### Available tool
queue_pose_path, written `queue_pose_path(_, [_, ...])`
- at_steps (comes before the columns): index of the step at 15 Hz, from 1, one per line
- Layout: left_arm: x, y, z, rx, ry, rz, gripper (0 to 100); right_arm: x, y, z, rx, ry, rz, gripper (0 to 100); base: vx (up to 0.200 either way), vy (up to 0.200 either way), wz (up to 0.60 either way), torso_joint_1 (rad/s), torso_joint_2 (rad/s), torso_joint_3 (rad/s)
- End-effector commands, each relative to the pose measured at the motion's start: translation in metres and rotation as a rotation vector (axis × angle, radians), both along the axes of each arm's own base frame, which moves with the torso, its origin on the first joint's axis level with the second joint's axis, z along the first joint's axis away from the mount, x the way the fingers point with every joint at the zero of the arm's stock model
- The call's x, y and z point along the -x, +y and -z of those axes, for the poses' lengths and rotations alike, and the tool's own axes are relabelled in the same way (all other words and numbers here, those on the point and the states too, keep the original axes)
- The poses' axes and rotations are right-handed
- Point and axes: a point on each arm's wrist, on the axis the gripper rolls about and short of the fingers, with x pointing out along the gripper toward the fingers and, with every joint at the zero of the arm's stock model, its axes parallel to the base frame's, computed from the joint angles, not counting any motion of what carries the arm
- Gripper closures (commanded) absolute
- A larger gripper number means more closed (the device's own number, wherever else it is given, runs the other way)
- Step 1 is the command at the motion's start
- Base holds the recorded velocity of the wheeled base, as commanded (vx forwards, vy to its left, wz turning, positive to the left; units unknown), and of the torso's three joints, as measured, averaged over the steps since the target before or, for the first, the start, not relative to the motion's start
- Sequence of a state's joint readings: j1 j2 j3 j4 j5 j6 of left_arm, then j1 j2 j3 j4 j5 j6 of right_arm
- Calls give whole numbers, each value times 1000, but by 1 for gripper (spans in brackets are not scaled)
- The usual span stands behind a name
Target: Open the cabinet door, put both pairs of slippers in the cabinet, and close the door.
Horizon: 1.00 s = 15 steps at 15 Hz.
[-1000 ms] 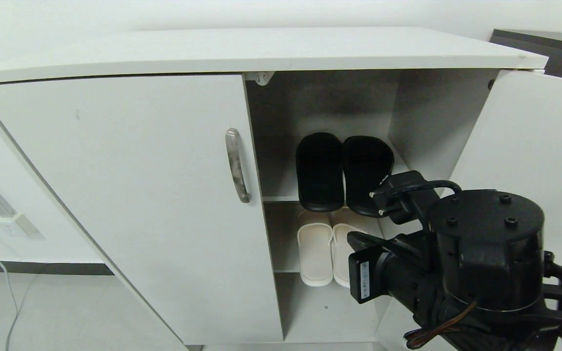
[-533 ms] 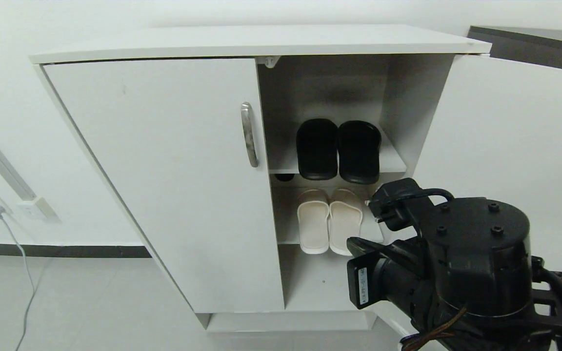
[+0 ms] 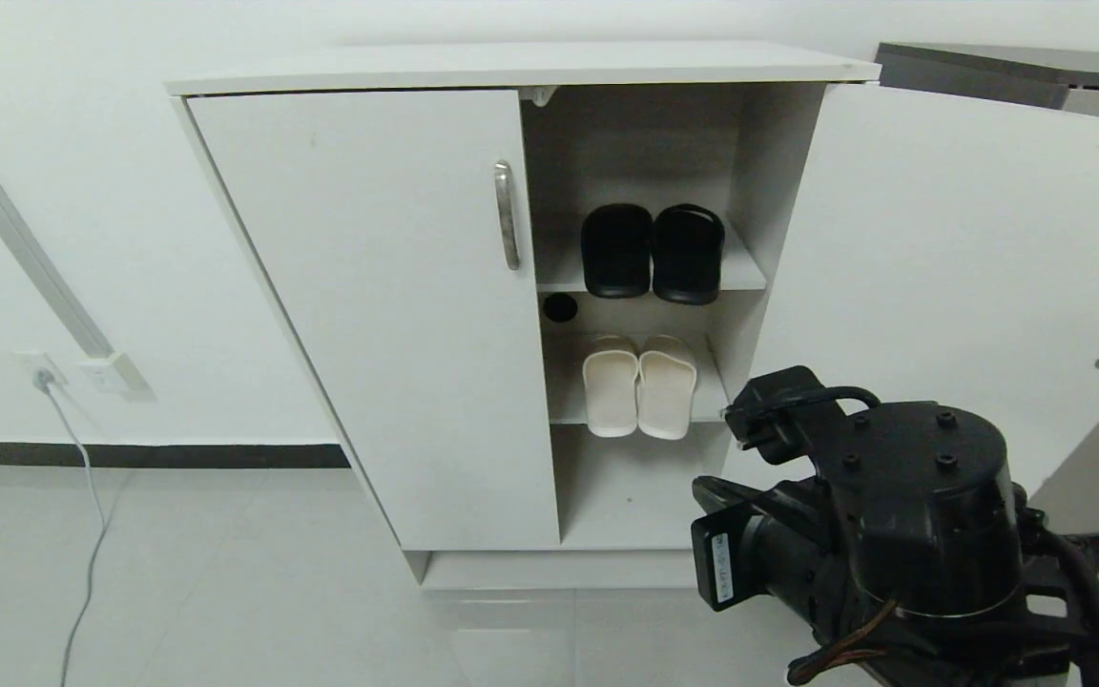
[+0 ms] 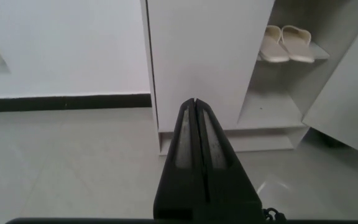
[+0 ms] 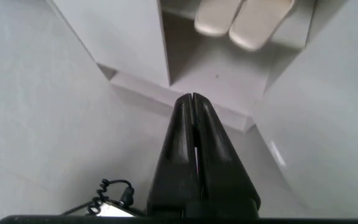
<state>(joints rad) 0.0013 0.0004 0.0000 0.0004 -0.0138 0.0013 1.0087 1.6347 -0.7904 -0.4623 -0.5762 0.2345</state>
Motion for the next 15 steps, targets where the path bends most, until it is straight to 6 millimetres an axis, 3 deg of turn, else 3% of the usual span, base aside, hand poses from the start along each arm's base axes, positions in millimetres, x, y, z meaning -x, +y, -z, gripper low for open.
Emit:
queue_pose_path(1, [0, 0, 0, 1, 1, 0, 100, -2, 1, 5, 16, 10, 5, 100, -200, 0, 0, -2, 2, 7])
queue_pose_path(15, [0, 0, 0, -2, 1, 0, 100, -6, -4, 7, 23, 14, 26, 100, 0, 0, 0, 0, 0, 0])
